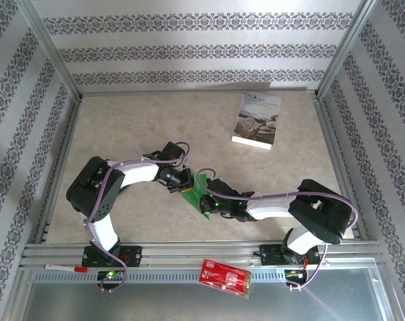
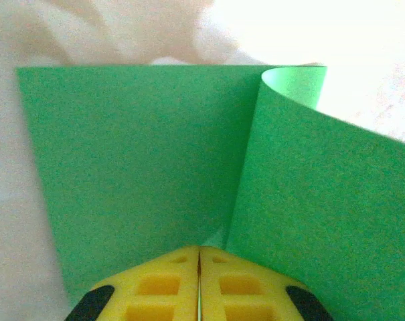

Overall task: Fold a paper plane with a square sheet of paper (pick it up from the middle)
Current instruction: Fourth fold the wing at the center of the table.

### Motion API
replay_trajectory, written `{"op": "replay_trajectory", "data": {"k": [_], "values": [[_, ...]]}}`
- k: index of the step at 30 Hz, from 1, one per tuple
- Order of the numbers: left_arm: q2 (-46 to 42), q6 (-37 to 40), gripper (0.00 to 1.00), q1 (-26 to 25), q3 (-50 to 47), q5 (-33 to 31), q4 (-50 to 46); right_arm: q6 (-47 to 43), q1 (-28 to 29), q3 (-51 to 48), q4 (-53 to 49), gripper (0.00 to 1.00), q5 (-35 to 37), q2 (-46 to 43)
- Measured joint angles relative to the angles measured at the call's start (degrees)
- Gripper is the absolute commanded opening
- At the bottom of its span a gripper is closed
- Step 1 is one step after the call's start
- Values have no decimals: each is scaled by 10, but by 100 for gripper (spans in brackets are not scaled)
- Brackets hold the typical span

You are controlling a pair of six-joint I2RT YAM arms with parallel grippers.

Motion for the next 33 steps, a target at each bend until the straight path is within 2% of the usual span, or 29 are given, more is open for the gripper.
{"op": "replay_trajectory", "data": {"k": [8, 15, 23, 33], "values": [[-86, 6, 18, 9, -24, -25, -26, 5, 0, -25, 44, 0, 0, 0], [-160, -9, 8, -3, -64, -15, -29, 17, -1, -41, 77, 0, -4, 0], [-111, -35, 7, -49, -59, 34, 14, 32, -9, -64, 122, 0, -9, 0], [-42, -33, 7, -52, 4, 45, 30, 47, -18, -99, 187, 1, -19, 0]]}}
